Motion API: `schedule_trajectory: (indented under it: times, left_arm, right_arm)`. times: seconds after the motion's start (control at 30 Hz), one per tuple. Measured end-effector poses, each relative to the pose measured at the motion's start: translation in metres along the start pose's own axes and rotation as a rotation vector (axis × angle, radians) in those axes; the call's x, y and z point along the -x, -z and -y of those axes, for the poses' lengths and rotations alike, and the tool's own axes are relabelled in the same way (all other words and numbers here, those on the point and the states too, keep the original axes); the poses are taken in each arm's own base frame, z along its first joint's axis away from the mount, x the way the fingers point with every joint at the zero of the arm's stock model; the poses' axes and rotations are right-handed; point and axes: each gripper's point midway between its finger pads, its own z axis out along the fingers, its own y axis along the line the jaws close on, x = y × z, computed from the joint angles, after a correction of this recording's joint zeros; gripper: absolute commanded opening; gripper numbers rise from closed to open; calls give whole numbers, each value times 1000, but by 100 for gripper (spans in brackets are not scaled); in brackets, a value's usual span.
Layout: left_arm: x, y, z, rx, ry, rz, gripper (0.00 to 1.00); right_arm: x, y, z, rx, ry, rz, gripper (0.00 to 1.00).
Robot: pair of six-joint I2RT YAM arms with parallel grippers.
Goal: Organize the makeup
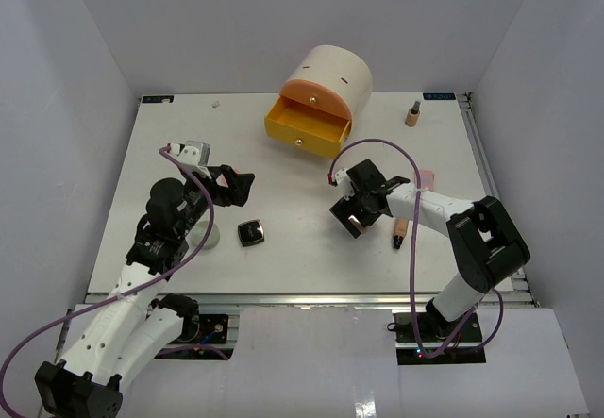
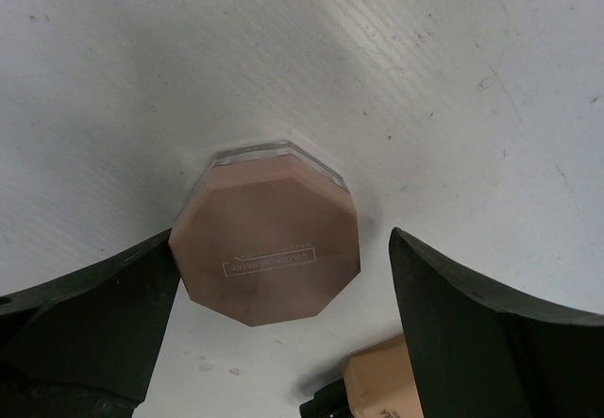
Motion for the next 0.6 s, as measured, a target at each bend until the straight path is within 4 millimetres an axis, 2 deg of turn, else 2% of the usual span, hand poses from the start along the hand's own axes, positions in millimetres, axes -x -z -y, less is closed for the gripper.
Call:
schedule_trajectory:
  times: [0.07, 0.23, 0.33, 0.4, 0.5, 0.6]
  left_arm:
    - [0, 0, 0, 0, 0, 0, 98]
    - [0, 0, 0, 1, 0, -1, 98]
    - [0, 0, 0, 1, 0, -1, 98]
    - [0, 0, 0, 2, 0, -1, 98]
    - [0, 0, -1, 3, 1, -1, 98]
    - [-1, 0, -1, 5, 1, -4, 98]
  right_arm:
    - [2, 0, 1, 1, 18, 9, 78]
    - [7, -1, 1, 16, 85, 32, 57]
    - [9, -1, -1, 41, 140, 41, 29]
    - [9, -1, -4, 61, 172, 45, 22]
    - [13, 4, -6, 92, 227, 49, 18]
    - [35, 19, -8, 128, 291, 97, 16]
